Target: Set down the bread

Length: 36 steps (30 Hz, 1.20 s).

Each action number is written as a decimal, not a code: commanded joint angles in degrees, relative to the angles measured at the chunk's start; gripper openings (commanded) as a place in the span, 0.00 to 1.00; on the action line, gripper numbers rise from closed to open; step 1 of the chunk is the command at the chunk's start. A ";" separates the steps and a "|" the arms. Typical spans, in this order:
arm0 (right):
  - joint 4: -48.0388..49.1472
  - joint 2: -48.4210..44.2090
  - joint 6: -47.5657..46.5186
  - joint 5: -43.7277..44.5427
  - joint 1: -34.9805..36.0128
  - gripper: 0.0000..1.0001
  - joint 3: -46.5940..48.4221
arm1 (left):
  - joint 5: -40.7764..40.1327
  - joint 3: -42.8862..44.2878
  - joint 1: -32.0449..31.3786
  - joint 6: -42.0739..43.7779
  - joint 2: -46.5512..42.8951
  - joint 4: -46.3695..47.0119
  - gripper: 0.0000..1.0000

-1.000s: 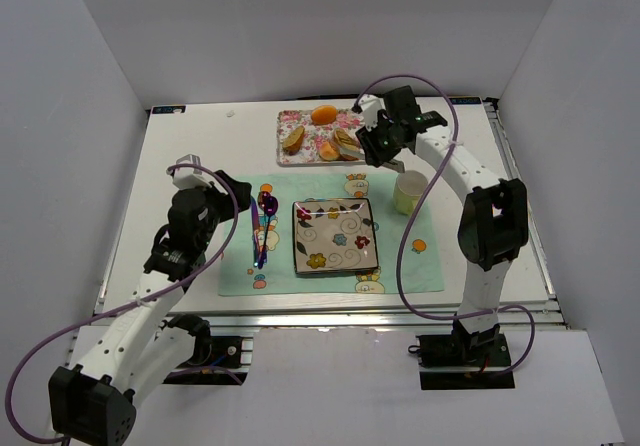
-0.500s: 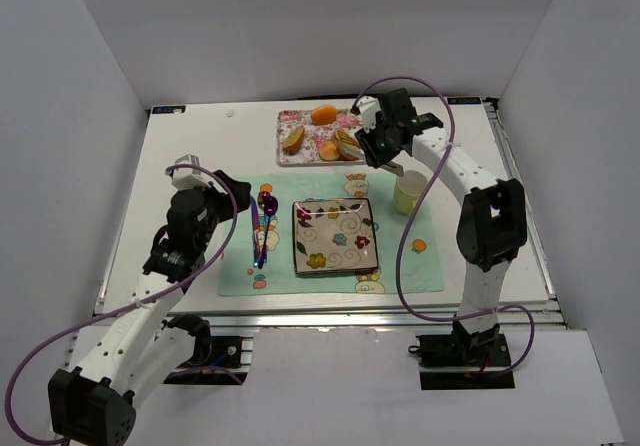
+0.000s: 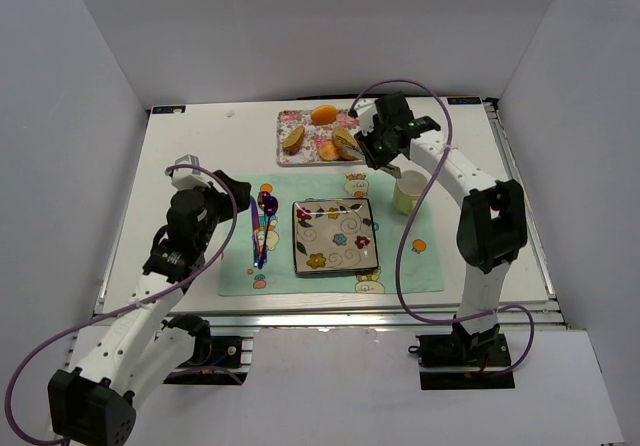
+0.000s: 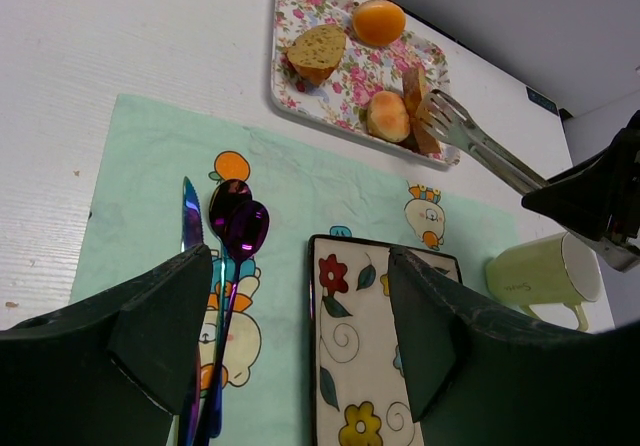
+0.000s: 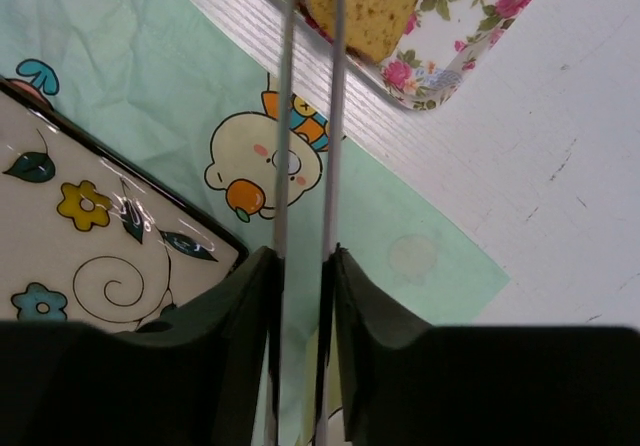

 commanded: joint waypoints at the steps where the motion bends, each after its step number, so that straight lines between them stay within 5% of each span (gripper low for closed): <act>1: 1.68 -2.24 0.93 0.01 0.36 0.31 -0.67 | -0.48 0.86 0.33 0.09 -1.66 -0.52 0.80; 5: 0.97 -4.95 0.23 -2.00 0.19 0.09 0.83 | -0.75 0.94 0.33 0.01 -2.18 -0.61 0.80; 8: 0.97 -9.51 -0.04 -4.64 -0.17 0.03 1.18 | -0.66 0.77 0.33 -0.35 -2.19 -0.09 0.80; 13: -0.42 -19.54 -3.29 -13.07 -0.52 0.02 -6.44 | -0.04 0.77 0.33 -0.26 -1.48 1.32 0.80; 19: -10.27 -34.65 -12.68 -24.86 -0.25 0.01 -28.94 | 0.75 1.12 0.33 0.09 0.27 2.81 0.80; 25: -9.93 -43.55 -15.77 -24.07 0.54 0.07 -38.45 | 2.24 0.07 0.33 -0.52 1.59 4.66 0.80; 28: -9.66 -42.15 -15.60 -24.15 0.71 0.17 -37.94 | 2.86 0.07 0.33 -0.44 2.47 5.01 0.80; 32: -10.27 -40.74 -16.38 -25.82 0.80 0.43 -35.83 | 2.68 0.33 0.33 -0.26 2.21 4.93 0.80; 36: -10.37 -40.39 -16.83 -27.93 0.80 0.46 -31.88 | 2.77 -0.28 0.33 -0.96 1.86 4.93 0.80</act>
